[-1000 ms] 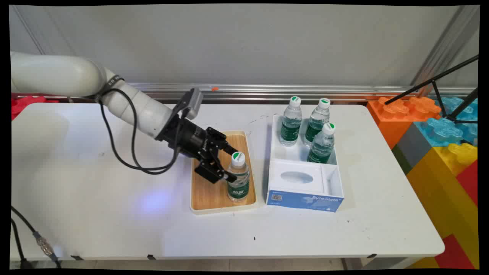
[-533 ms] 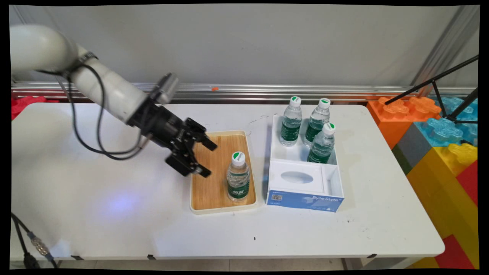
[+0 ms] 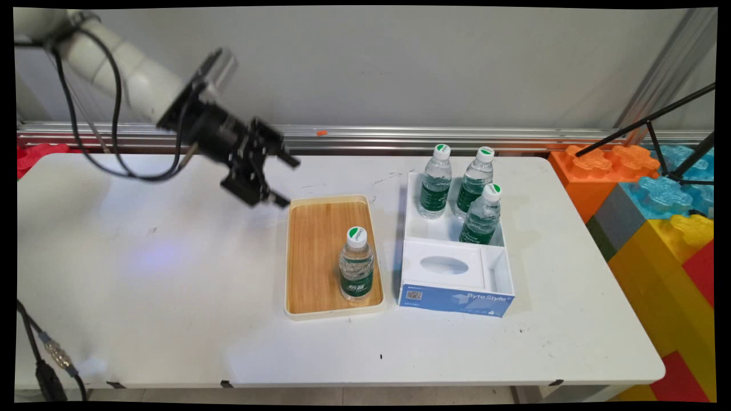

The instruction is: Pick up the green bottle from the white box

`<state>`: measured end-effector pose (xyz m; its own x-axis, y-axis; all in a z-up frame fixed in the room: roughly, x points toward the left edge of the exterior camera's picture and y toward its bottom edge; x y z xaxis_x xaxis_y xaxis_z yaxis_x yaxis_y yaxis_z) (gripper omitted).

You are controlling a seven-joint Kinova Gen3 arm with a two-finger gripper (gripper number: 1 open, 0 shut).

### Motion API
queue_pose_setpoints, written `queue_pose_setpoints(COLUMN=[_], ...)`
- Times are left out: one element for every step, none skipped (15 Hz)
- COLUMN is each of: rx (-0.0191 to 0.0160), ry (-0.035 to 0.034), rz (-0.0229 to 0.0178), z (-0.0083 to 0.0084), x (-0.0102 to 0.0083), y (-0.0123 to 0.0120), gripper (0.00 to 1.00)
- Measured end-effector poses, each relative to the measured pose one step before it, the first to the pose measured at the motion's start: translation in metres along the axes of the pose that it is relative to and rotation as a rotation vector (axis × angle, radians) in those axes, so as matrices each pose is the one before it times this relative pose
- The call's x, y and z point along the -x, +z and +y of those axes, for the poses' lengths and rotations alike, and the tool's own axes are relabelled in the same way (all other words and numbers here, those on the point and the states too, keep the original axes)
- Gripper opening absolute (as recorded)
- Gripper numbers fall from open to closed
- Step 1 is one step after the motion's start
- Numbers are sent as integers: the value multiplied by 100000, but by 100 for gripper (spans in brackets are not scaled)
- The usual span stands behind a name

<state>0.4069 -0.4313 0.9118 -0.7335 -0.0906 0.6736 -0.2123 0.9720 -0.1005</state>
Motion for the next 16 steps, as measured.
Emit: queue_pose_setpoints(rx=[-3597, -3359, -2491, -2591, -1320, -706, 208, 1270, 1961, 1963, 1227, 1952, 2463, 1586, 1103, 1441], ry=[3840, 3820, 3203, 3841, 2225, 1588, 329, -1145, -2272, -2350, -1608, -2846, -3636, -2704, -1632, -1791], rz=[423, 727, 913, 1427, 963, 901, 802, 328, -223, -241, -178, 126, 520, 614, 562, 712], z=[-1148, -1188, -1005, -1319, -965, -913, -958, -882, -705, -632, -396, -571, -801, -653, -455, -556], x=[-678, -662, -578, -706, -348, -208, 37, 408, 675, 578, 379, 559, 644, 482, 279, 283], y=[-610, -433, -199, 49, 283, 508, 888, 1241, 1389, 1294, 799, 1179, 1536, 1106, 737, 912], gripper=[100, 100, 100, 100, 100, 100, 100, 100, 100, 100, 100, 100, 100, 100, 100, 100])
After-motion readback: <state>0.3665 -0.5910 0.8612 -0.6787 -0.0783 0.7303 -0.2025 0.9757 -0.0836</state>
